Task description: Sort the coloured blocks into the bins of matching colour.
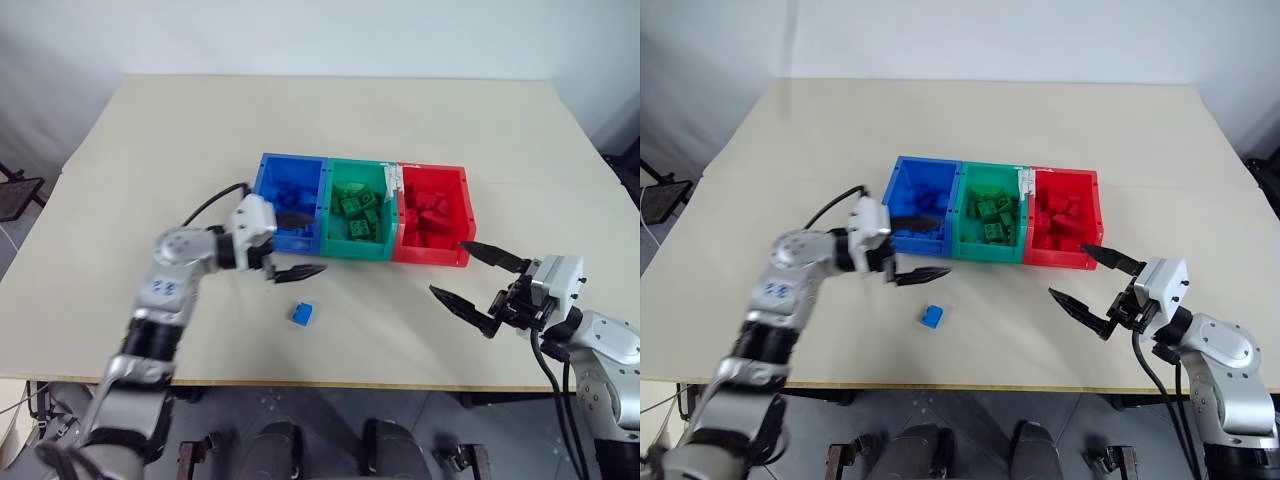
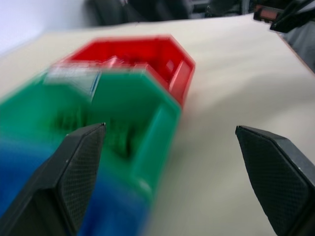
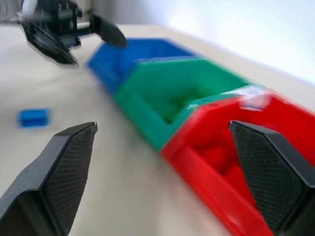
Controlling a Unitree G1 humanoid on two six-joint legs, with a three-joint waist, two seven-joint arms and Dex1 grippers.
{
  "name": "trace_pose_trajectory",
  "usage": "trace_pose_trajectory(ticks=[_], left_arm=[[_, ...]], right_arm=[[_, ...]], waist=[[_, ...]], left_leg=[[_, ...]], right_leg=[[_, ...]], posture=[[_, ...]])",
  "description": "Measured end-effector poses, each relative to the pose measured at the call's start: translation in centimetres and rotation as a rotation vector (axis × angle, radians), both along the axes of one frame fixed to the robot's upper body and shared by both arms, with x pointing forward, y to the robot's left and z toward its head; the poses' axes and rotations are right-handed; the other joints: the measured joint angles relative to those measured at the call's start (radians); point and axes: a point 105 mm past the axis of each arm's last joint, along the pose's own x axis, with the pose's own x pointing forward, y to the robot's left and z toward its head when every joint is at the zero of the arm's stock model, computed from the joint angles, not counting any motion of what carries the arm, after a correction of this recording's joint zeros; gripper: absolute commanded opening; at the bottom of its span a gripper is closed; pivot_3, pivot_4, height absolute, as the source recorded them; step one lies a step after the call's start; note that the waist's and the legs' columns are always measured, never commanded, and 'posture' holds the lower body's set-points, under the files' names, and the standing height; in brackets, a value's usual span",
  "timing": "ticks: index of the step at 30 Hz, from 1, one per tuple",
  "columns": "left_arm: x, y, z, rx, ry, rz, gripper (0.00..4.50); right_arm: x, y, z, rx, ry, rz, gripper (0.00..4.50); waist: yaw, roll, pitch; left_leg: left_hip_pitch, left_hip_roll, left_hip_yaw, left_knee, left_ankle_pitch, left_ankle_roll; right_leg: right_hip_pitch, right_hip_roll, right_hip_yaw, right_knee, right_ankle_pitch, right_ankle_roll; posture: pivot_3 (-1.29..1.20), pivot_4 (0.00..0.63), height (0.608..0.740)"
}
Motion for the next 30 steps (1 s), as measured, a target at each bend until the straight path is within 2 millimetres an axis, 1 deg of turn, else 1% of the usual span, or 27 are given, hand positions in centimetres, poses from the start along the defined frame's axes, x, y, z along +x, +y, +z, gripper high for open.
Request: trace_pose_trajectory(ticks=[1, 5, 7, 8, 10, 12, 14, 18, 20, 21, 23, 26, 30], left_arm=[[-0.6, 1.4, -0.3, 0.008, 0.005, 0.053, 4.49], [-2.1, 5.5, -1.6, 0.036, 0.017, 0.22, 4.49], [-3.1, 7.6, -2.0, 0.052, -0.004, 0.296, 4.49], [-3.6, 8.5, -2.1, 0.056, -0.015, 0.324, 4.49], [-4.4, 9.3, -2.2, 0.047, -0.03, 0.343, 4.49], [-4.9, 8.8, -1.9, 0.04, -0.04, 0.32, 4.49], [-5.3, 7.7, -1.8, 0.039, -0.033, 0.277, 4.49], [-5.8, 4.7, -2.0, 0.022, 0.136, 0.171, 4.49], [-6.2, 2.9, -1.8, 0.057, 0.154, 0.1, 4.49], [-6.7, 1.7, -1.9, 0.104, 0.148, 0.037, 4.49], [-7.2, 0.3, -2.4, 0.194, 0.131, -0.058, 4.49], [-6.2, -0.4, -3.6, 0.292, 0.116, -0.102, 4.49], [-4.5, -0.6, -5.6, 0.399, 0.122, -0.158, 4.49]], right_arm=[[0.1, 0.2, -0.2, -0.016, 0.025, 0.042, 4.5], [0.8, 1.1, -0.2, -0.023, 0.04, 0.129, 4.5], [1.0, 1.7, -0.2, -0.027, 0.045, 0.175, 4.5], [0.9, 1.9, -0.4, -0.031, 0.053, 0.193, 4.5], [0.8, 2.1, -0.9, -0.043, 0.075, 0.222, 4.5], [0.7, 2.1, -1.1, -0.05, 0.084, 0.243, 4.5], [0.6, 2.3, -1.2, -0.064, 0.086, 0.266, 4.5], [-0.1, 1.7, -1.6, -0.12, 0.124, 0.292, 4.5], [-0.5, 1.3, -2.0, -0.132, 0.144, 0.295, 4.5], [-0.8, 1.2, -2.1, -0.133, 0.149, 0.297, 4.5], [-1.2, 0.9, -2.3, -0.147, 0.156, 0.299, 4.5], [-1.8, 0.6, -2.5, -0.167, 0.16, 0.305, 4.5], [-2.0, 0.2, -2.7, -0.167, 0.164, 0.283, 4.5]], waist=[[0.004, 0.0, 0.0], [0.01, 0.0, 0.0], [0.008, 0.0, 0.0], [0.009, 0.0, 0.0], [0.012, 0.0, 0.0], [0.015, 0.0, 0.0], [0.014, 0.0, 0.0], [0.01, 0.0, 0.0], [0.01, 0.0, 0.0], [0.009, 0.0, 0.0], [0.009, 0.001, 0.0], [0.01, 0.001, 0.0], [0.011, 0.001, 0.0]], left_leg=[[0.0, 0.0, -0.001, 0.001, 0.0, 0.0], [0.002, 0.0, -0.004, 0.0, -0.001, -0.001], [0.002, 0.0, -0.004, 0.0, -0.001, -0.002], [0.002, 0.0, -0.004, 0.0, -0.002, -0.002], [0.002, 0.0, -0.005, 0.0, -0.002, -0.002], [0.002, -0.001, -0.005, 0.0, -0.002, -0.002], [0.002, -0.001, -0.005, 0.0, -0.002, -0.002], [0.002, -0.001, -0.005, 0.0, -0.002, -0.002], [0.002, -0.001, -0.004, 0.0, -0.002, -0.002], [0.002, -0.001, -0.004, 0.0, -0.002, -0.002], [0.003, -0.001, -0.003, -0.001, -0.002, -0.002], [0.003, 0.0, -0.002, 0.0, -0.002, -0.002], [0.003, 0.0, -0.001, 0.0, -0.002, -0.002]], right_leg=[[0.001, 0.0, -0.001, -0.001, 0.0, 0.0], [0.004, 0.0, -0.002, -0.003, 0.0, 0.0], [0.004, 0.0, -0.002, -0.003, 0.0, 0.0], [0.004, 0.0, -0.002, -0.003, 0.0, 0.0], [0.004, -0.001, -0.003, -0.004, 0.0, 0.0], [0.005, -0.001, -0.003, -0.004, 0.0, 0.0], [0.005, -0.001, -0.003, -0.004, 0.0, 0.0], [0.004, -0.001, -0.003, -0.003, 0.0, 0.0], [0.005, -0.001, -0.003, -0.003, 0.0, 0.0], [0.005, -0.001, -0.003, -0.003, 0.0, 0.0], [0.005, 0.0, -0.002, -0.003, 0.0, 0.0], [0.005, 0.001, -0.002, -0.004, 0.0, 0.0], [0.005, 0.001, -0.002, -0.004, 0.0, 0.0]], posture=[[0.0, 0.15, 0.74], [0.0, 0.15, 0.74], [0.0, 0.15, 0.74], [0.0, 0.15, 0.74], [0.0, 0.15, 0.74], [0.0, 0.15, 0.74], [0.0, 0.15, 0.74], [0.0, 0.15, 0.74], [0.0, 0.15, 0.74], [0.0, 0.15, 0.74], [0.0, 0.15, 0.74], [0.0, 0.15, 0.74], [0.0, 0.15, 0.74]])
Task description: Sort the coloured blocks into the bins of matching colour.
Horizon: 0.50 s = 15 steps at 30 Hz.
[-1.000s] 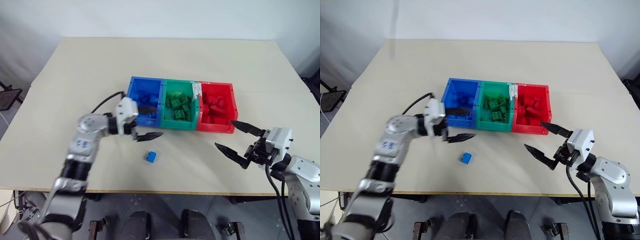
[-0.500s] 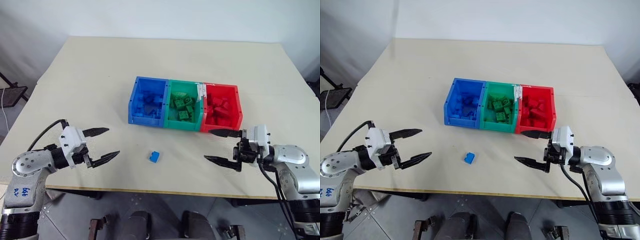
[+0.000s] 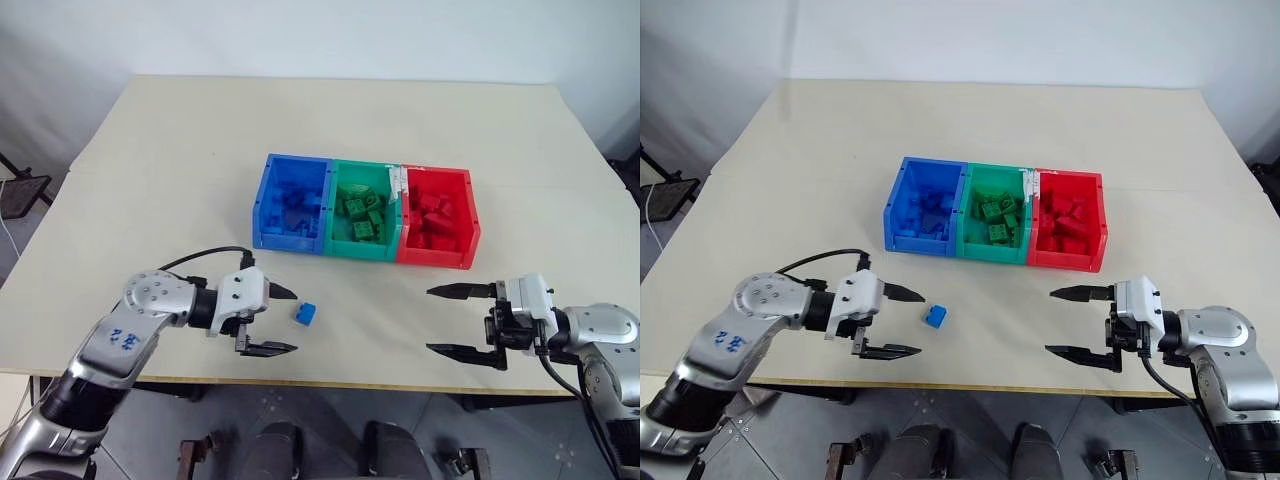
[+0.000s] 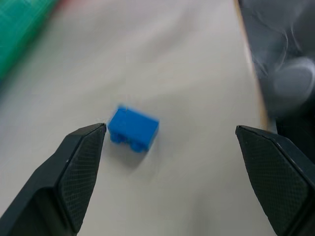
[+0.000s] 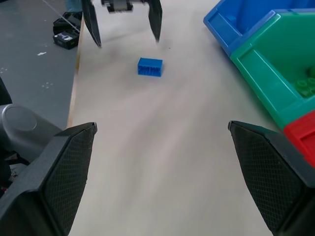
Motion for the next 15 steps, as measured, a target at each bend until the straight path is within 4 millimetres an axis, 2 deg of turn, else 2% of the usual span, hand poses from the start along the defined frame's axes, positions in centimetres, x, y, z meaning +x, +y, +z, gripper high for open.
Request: trace_pose_trajectory(ticks=[3, 6, 9, 11, 15], left_arm=[[1.3, -0.4, -0.8, 0.024, -0.012, -0.027, 4.49], [2.5, -1.4, -0.8, 0.005, -0.031, -0.057, 4.49], [3.1, -2.6, -0.8, -0.015, -0.046, -0.085, 4.49], [3.2, -2.5, -1.2, -0.009, -0.036, -0.085, 4.49], [3.1, -2.4, -1.6, 0.001, -0.028, -0.111, 3.56]], right_arm=[[-0.4, 0.1, -0.1, -0.002, 0.001, -0.009, 4.5], [-0.8, 0.2, -0.2, -0.003, 0.0, -0.021, 4.5], [-1.0, 0.4, -0.2, -0.002, -0.005, -0.036, 4.5], [-1.1, 0.5, -0.2, -0.001, -0.003, -0.046, 4.5], [-1.2, 0.4, -0.5, 0.001, 0.011, -0.067, 4.5]], waist=[[0.002, 0.0, 0.0], [0.005, 0.0, 0.0], [0.003, 0.0, 0.0], [0.001, 0.0, 0.0], [0.0, 0.0, 0.0]], left_leg=[[-0.001, 0.0, 0.0, 0.0, 0.0, 0.0], [-0.001, 0.0, -0.001, 0.001, 0.0, 0.0], [-0.001, 0.0, 0.0, 0.001, 0.0, 0.001], [-0.001, 0.0, 0.0, 0.001, 0.0, 0.001], [-0.001, 0.0, 0.0, 0.001, 0.0, 0.001]], right_leg=[[0.0, 0.0, 0.0, 0.0, 0.0, 0.0], [0.0, 0.0, -0.001, 0.0, 0.0, 0.0], [0.0, 0.0, -0.001, 0.0, 0.0, 0.0], [0.0, 0.0, -0.001, 0.0, 0.0, 0.0], [0.0, 0.0, -0.001, 0.0, 0.0, 0.0]], posture=[[0.0, 0.15, 0.74], [0.0, 0.15, 0.74], [0.0, 0.15, 0.74], [0.0, 0.15, 0.74], [0.0, 0.15, 0.74]])
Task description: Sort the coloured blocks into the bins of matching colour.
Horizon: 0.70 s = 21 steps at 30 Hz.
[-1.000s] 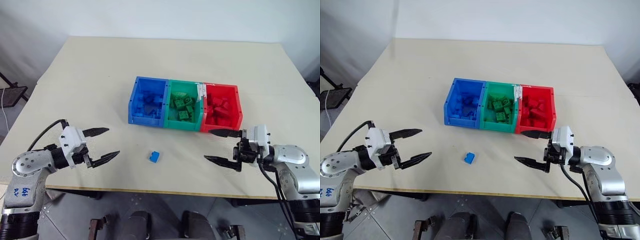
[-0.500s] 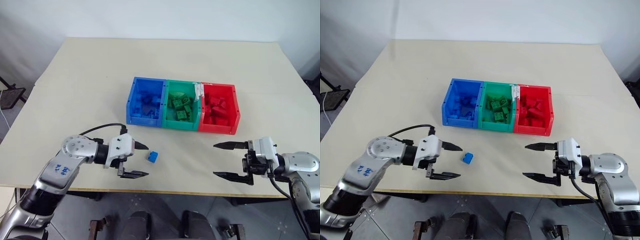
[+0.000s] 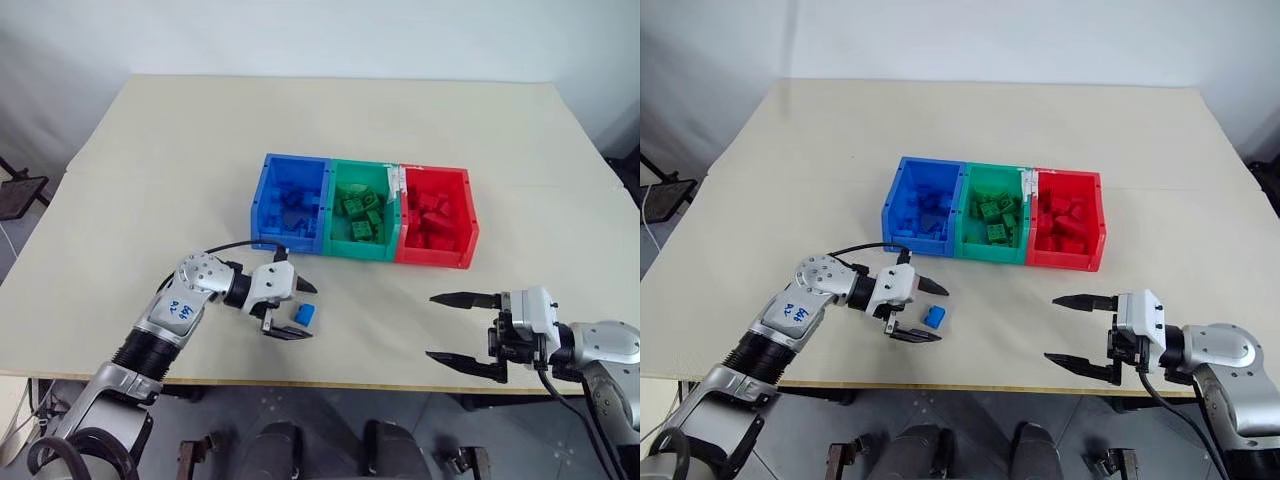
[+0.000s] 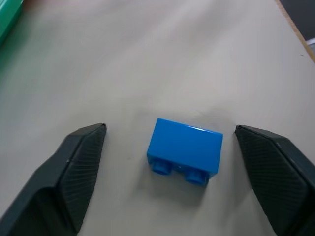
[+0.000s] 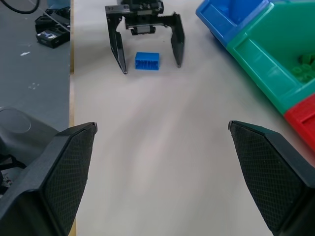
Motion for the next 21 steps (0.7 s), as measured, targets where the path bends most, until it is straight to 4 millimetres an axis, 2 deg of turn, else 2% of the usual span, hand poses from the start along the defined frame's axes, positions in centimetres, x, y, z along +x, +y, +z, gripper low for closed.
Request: trace_pose_trajectory(ticks=[6, 7, 10, 13, 15, 18, 21], left_arm=[[-0.2, 0.1, -0.1, 0.005, 0.0, -0.023, 1.66], [-0.2, 0.1, 0.0, -0.002, -0.005, -0.022, 1.5], [0.0, 0.0, 0.2, -0.063, -0.014, 0.015, 1.5], [0.4, 0.8, 1.2, -0.167, -0.002, 0.102, 1.5], [1.5, 1.5, 3.0, -0.264, -0.018, 0.207, 1.5], [4.3, 2.5, 6.7, -0.389, -0.1, 0.393, 1.5], [6.6, 2.3, 10.8, -0.492, -0.198, 0.517, 1.5]], right_arm=[[0.0, -0.2, 0.2, 0.0, -0.009, -0.012, 4.5], [0.0, -0.2, 0.2, 0.0, -0.011, -0.014, 4.5], [0.3, -0.1, 0.4, 0.009, -0.018, -0.029, 4.5], [0.9, 0.2, 1.3, 0.073, -0.028, -0.064, 4.5], [1.3, 0.5, 2.0, 0.142, -0.036, -0.101, 4.5], [2.2, 0.5, 3.1, 0.231, -0.059, -0.175, 4.5], [2.9, 0.4, 3.6, 0.281, -0.079, -0.239, 4.5]], waist=[[0.002, 0.0, 0.0], [0.002, 0.0, 0.0], [0.001, 0.0, 0.0], [-0.002, 0.0, 0.0], [-0.001, 0.0, 0.0], [0.007, 0.0, 0.0], [0.019, -0.001, 0.0]], left_leg=[[0.0, 0.0, 0.0, 0.0, 0.0, 0.0], [0.0, 0.0, 0.0, 0.001, 0.0, 0.0], [0.0, 0.0, -0.001, 0.001, 0.0, 0.0], [0.0, 0.001, -0.001, 0.0, 0.0, 0.0], [0.0, 0.001, -0.002, 0.001, 0.0, 0.0], [0.0, -0.001, -0.003, 0.001, 0.0, 0.0], [0.0, -0.002, -0.003, 0.001, 0.0, 0.001]], right_leg=[[0.001, 0.0, 0.0, 0.0, 0.0, 0.0], [0.001, 0.0, 0.0, 0.0, 0.0, 0.0], [0.0, 0.0, 0.0, 0.0, 0.0, 0.0], [0.0, 0.0, 0.0, 0.0, 0.0, 0.0], [0.0, 0.0, 0.0, 0.001, 0.0, 0.0], [0.001, -0.001, 0.0, 0.001, 0.0, 0.0], [0.001, -0.001, 0.0, 0.001, 0.0, 0.001]], posture=[[0.0, 0.15, 0.74], [0.0, 0.15, 0.74], [0.0, 0.15, 0.74], [0.0, 0.15, 0.74], [0.0, 0.15, 0.74], [0.0, 0.15, 0.74], [0.0, 0.15, 0.74]])
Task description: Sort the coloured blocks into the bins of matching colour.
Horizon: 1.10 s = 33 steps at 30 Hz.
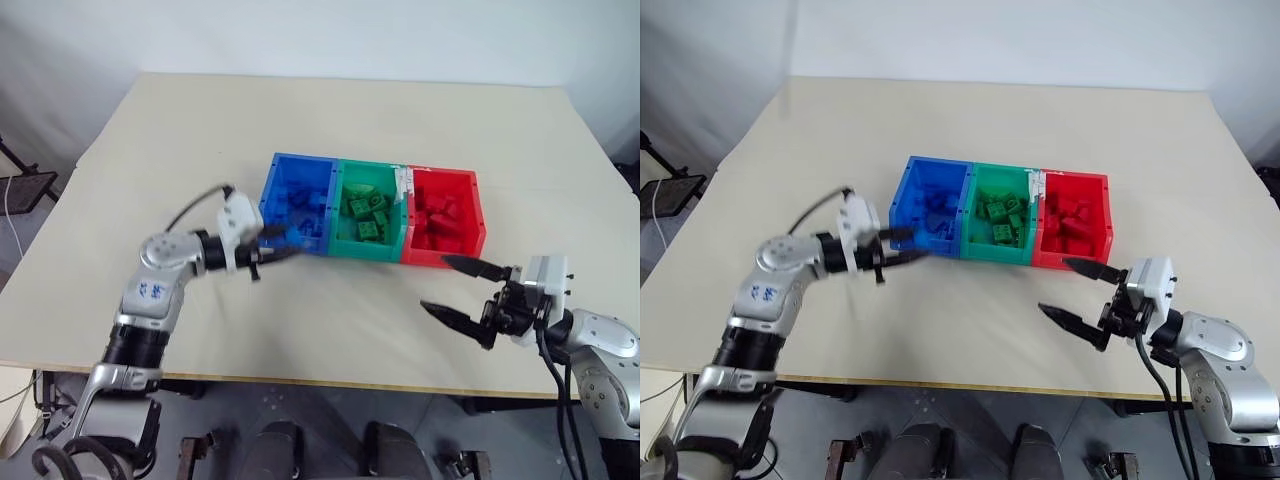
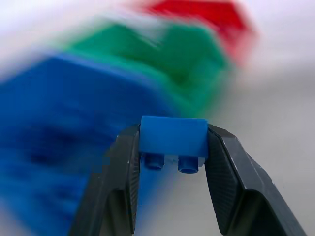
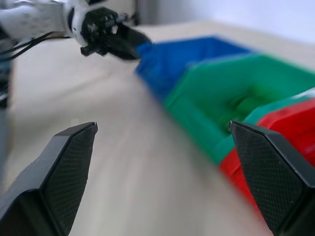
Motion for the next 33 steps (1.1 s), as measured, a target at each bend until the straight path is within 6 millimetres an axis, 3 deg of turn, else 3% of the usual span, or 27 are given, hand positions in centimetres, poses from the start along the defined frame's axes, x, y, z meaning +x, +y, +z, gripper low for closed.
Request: trace_pose_trajectory(ticks=[2, 6, 11, 15, 21, 26, 29, 33], left_arm=[[0.8, -0.4, 1.1, -0.027, -0.021, 0.033, 1.5], [2.3, -1.4, 0.3, -0.066, 0.018, 0.056, 1.5], [3.7, -1.3, -0.5, -0.046, 0.05, 0.103, 3.13], [2.9, -0.8, -0.3, -0.053, 0.008, 0.09, 4.43], [-0.1, 2.7, -2.0, -0.029, -0.003, 0.065, 4.47], [-4.5, 9.4, -3.7, 0.047, 0.011, 0.14, 4.47], [-6.3, 10.8, -3.7, 0.083, 0.008, 0.151, 4.47], [-7.5, 11.7, -5.2, 0.083, 0.068, 0.197, 4.47]], right_arm=[[0.3, -0.1, 0.0, 0.021, -0.006, -0.033, 4.5], [0.8, -0.3, 0.0, 0.011, -0.037, -0.092, 4.5], [1.0, -0.3, 0.4, -0.013, -0.081, -0.114, 4.5], [1.0, -0.3, 0.4, -0.014, -0.097, -0.119, 4.5], [1.1, -0.7, -0.7, -0.039, -0.077, -0.111, 4.5], [1.0, -1.2, -2.3, -0.146, -0.035, -0.027, 4.5], [1.0, -1.5, -2.5, -0.177, -0.014, 0.03, 4.5], [1.6, -2.1, -2.1, -0.207, -0.015, 0.073, 4.5]], waist=[[0.002, 0.0, 0.0], [0.002, 0.0, 0.0], [0.0, 0.0, 0.0], [-0.008, 0.0, 0.0], [-0.024, 0.0, 0.0], [-0.039, 0.0, 0.0], [-0.025, 0.0, 0.0], [-0.018, 0.0, 0.0]], left_leg=[[0.0, 0.0, 0.001, -0.001, 0.0, 0.0], [0.0, -0.004, 0.002, -0.001, 0.0, 0.0], [0.0, -0.004, 0.002, -0.001, 0.0, 0.0], [0.0, -0.003, 0.002, -0.002, 0.0, 0.0], [0.0, 0.001, 0.002, -0.002, 0.0, 0.0], [0.001, 0.002, 0.003, -0.003, 0.0, 0.0], [0.002, 0.001, 0.002, -0.002, -0.001, 0.0], [0.002, 0.001, 0.001, -0.002, -0.001, 0.0]], right_leg=[[-0.001, 0.0, 0.0, 0.0, 0.0, 0.0], [-0.001, 0.001, 0.0, -0.001, 0.0, 0.0], [-0.002, 0.001, 0.0, 0.0, 0.0, 0.0], [-0.002, 0.001, 0.0, 0.0, 0.0, 0.0], [-0.002, 0.001, 0.0, 0.0, 0.0, 0.0], [-0.002, 0.001, 0.001, -0.001, 0.0, 0.0], [0.0, 0.0, 0.001, -0.001, 0.0, 0.0], [0.0, -0.001, 0.001, -0.001, 0.0, 0.0]], posture=[[0.0, 0.15, 0.74], [0.0, 0.15, 0.74], [0.0, 0.15, 0.74], [0.0, 0.15, 0.74], [0.0, 0.15, 0.74], [0.0, 0.15, 0.74], [0.0, 0.15, 0.74], [0.0, 0.15, 0.74]])
